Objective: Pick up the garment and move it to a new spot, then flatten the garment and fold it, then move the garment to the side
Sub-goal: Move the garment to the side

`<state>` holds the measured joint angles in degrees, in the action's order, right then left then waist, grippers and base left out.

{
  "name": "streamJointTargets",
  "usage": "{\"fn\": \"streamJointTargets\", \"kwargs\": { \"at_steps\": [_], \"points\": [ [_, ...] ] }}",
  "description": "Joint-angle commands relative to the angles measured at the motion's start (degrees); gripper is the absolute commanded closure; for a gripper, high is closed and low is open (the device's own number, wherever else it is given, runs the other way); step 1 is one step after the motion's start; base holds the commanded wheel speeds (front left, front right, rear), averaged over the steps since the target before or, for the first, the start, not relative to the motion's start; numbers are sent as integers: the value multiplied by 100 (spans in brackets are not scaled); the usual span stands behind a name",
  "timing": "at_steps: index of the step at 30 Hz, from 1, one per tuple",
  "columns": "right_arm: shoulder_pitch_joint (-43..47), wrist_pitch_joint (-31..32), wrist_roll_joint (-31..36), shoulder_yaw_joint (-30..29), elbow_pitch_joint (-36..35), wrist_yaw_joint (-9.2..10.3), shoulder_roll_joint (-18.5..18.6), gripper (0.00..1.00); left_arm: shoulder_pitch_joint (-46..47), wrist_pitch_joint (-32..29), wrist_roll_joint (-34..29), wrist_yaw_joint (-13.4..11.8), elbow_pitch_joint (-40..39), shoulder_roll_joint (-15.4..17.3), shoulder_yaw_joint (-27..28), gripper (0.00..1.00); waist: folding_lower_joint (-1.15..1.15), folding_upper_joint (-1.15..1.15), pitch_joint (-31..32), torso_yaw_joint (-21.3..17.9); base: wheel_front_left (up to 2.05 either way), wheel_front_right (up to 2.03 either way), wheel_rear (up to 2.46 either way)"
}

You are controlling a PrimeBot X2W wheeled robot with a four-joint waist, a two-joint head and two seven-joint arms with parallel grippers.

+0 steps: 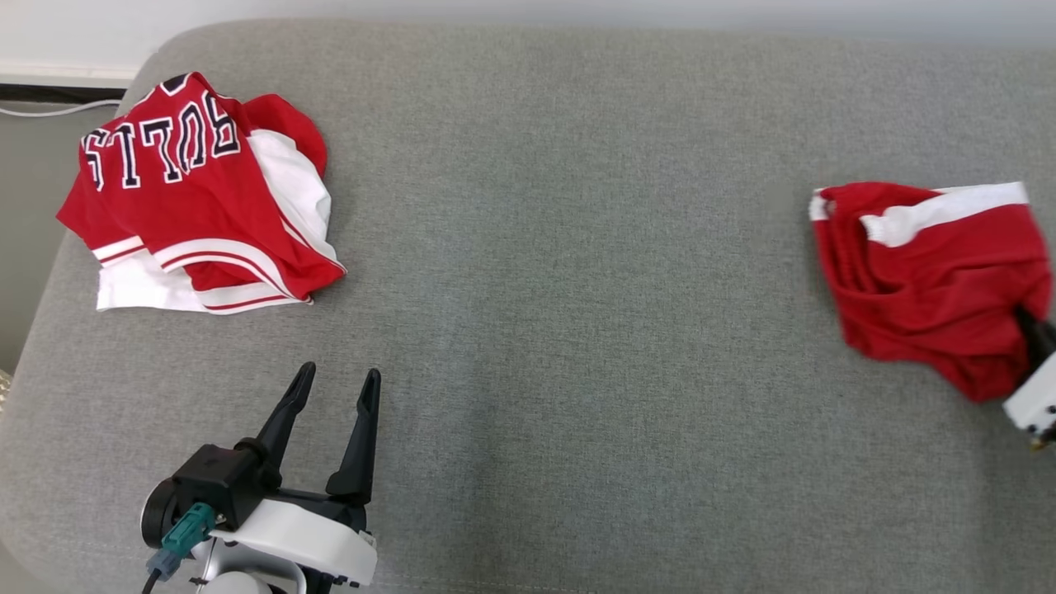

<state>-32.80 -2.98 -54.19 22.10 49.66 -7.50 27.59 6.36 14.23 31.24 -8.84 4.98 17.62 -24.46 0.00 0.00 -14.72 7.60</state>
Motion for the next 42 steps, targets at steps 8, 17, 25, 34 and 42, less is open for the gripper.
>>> {"fn": "streamJointTargets", "kwargs": {
  "at_steps": [8,17,25,34,42],
  "points": [
    [-576,-380,683,-197,753,1,728,100,344,72,-77,74,-277,205,314,0,0,0,-374,-103,0,0,0],
    [-1235,-679,1051,-481,1633,1,731,82,557,72,-97,150,-303,250,313,0,0,0,-768,-70,0,0,0],
    [-1073,-920,873,-697,1945,1,498,0,561,73,-93,165,-170,221,299,0,0,0,-520,-189,0,0,0],
    [-333,-1198,1072,-1366,656,1,495,0,366,-1,-64,27,-144,385,386,0,0,0,168,-549,0,0,0],
    [893,-1200,2686,-2463,-1481,1,-461,0,111,-66,-49,-138,-185,534,484,0,0,0,693,-726,0,0,0]
  ]
}}
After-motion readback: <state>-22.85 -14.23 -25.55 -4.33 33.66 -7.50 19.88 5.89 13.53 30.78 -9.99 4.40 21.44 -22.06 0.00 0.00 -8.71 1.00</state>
